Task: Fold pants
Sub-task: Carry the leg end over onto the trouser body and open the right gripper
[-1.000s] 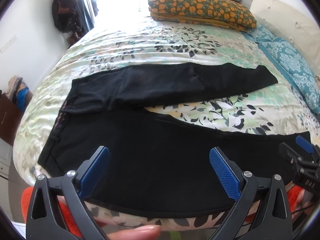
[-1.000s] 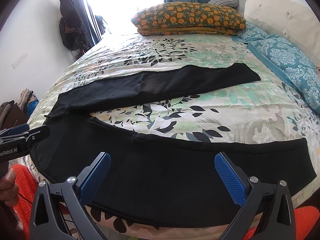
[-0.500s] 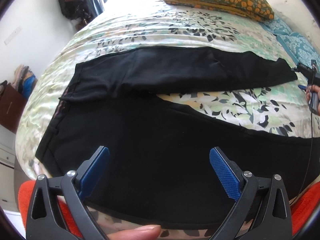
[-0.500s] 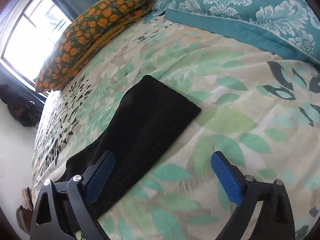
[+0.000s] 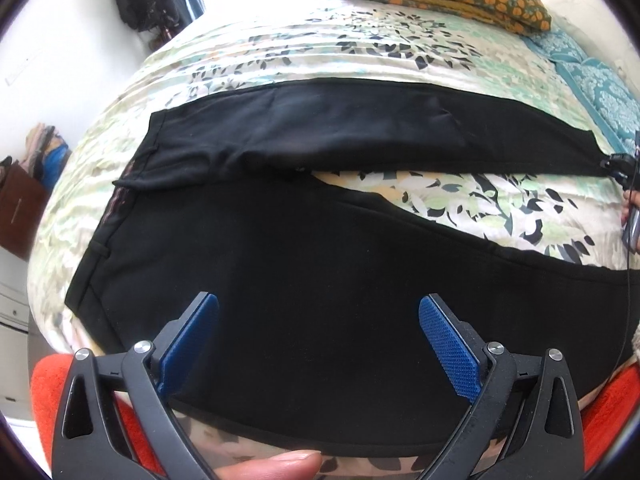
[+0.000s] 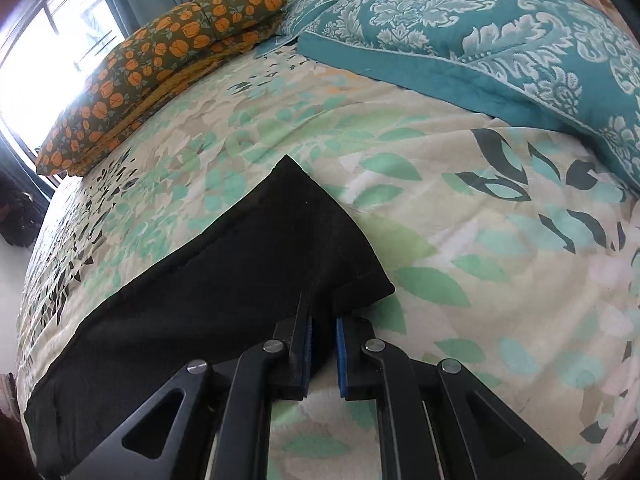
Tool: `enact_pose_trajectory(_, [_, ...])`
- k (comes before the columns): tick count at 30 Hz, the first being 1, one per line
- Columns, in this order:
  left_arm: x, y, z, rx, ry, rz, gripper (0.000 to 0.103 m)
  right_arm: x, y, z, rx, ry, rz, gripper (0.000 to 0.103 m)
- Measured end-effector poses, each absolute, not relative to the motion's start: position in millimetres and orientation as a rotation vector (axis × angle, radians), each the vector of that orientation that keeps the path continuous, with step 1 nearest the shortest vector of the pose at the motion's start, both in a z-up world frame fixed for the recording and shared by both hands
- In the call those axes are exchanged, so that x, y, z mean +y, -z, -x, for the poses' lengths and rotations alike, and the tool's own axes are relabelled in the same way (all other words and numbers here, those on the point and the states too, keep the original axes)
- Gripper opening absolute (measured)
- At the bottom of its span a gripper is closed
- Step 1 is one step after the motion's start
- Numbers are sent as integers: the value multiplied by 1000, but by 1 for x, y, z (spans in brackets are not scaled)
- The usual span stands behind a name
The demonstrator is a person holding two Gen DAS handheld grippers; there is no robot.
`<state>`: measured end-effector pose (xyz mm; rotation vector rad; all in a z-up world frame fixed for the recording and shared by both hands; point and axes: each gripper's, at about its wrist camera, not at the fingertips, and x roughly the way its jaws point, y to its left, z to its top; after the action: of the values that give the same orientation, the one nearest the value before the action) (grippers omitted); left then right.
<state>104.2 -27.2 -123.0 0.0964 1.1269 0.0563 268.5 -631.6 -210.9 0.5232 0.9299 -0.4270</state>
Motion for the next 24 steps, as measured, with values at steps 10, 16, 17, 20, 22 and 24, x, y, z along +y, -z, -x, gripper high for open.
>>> enact_pose_trajectory(10, [89,148,-142,1070,-379,-92,101,-548,146,-219,942,291,-403,85])
enact_pose_trajectory(16, [108,194,-111,1179,-331,-132,101,-378,142,-174,1078,-199,-343,85])
enact_pose_trajectory(17, [108,191,-102,1171,-314,-126,101,-346,143,-174,1108,-294,-330,85])
enact_pose_trajectory(20, [110,179,-94,1125,-279,-75,101,-251,137,-191,1180,-542,-333,85])
enact_pose_trajectory(22, [114,171,-98,1080,-282,-38,101,-190,128,-215,1190,-667,-403,85])
enact_pose_trajectory(24, [121,173,-103,1062,-284,-6,101,-128,128,-247,1232,-782,-540,85])
